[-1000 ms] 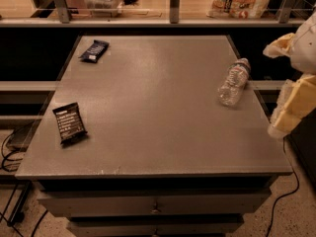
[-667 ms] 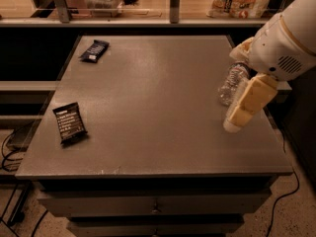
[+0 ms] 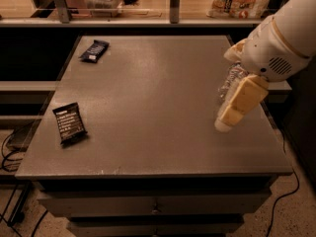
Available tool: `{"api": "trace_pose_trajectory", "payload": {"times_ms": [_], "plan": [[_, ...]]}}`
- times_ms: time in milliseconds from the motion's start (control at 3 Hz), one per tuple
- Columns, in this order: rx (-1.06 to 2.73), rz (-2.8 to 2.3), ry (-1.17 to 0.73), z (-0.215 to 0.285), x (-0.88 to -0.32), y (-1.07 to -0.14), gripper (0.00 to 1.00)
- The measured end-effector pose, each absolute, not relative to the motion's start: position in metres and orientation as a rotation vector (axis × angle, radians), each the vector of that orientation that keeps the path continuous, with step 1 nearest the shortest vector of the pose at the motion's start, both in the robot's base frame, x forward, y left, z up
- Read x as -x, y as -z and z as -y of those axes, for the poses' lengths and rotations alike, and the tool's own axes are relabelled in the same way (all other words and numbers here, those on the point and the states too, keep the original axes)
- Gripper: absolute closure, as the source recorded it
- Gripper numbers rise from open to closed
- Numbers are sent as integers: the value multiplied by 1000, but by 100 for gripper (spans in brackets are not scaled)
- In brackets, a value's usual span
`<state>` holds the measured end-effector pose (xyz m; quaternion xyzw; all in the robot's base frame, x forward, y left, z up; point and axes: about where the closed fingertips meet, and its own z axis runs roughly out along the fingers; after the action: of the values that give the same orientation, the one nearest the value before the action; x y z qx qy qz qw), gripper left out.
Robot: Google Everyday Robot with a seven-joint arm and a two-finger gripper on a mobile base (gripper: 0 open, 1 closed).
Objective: Move rxbar chocolate near rxbar blueberry
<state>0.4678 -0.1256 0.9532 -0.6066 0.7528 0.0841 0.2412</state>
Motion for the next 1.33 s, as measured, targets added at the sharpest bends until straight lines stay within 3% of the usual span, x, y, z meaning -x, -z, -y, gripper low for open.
{"api": "trace_pose_trajectory", "payload": {"times_ms": [1000,1333], "plan": [[1796,-1882,-389,-5,-479,-941,0],[1798,-1879,-401,-5,-479,-940,0]]}}
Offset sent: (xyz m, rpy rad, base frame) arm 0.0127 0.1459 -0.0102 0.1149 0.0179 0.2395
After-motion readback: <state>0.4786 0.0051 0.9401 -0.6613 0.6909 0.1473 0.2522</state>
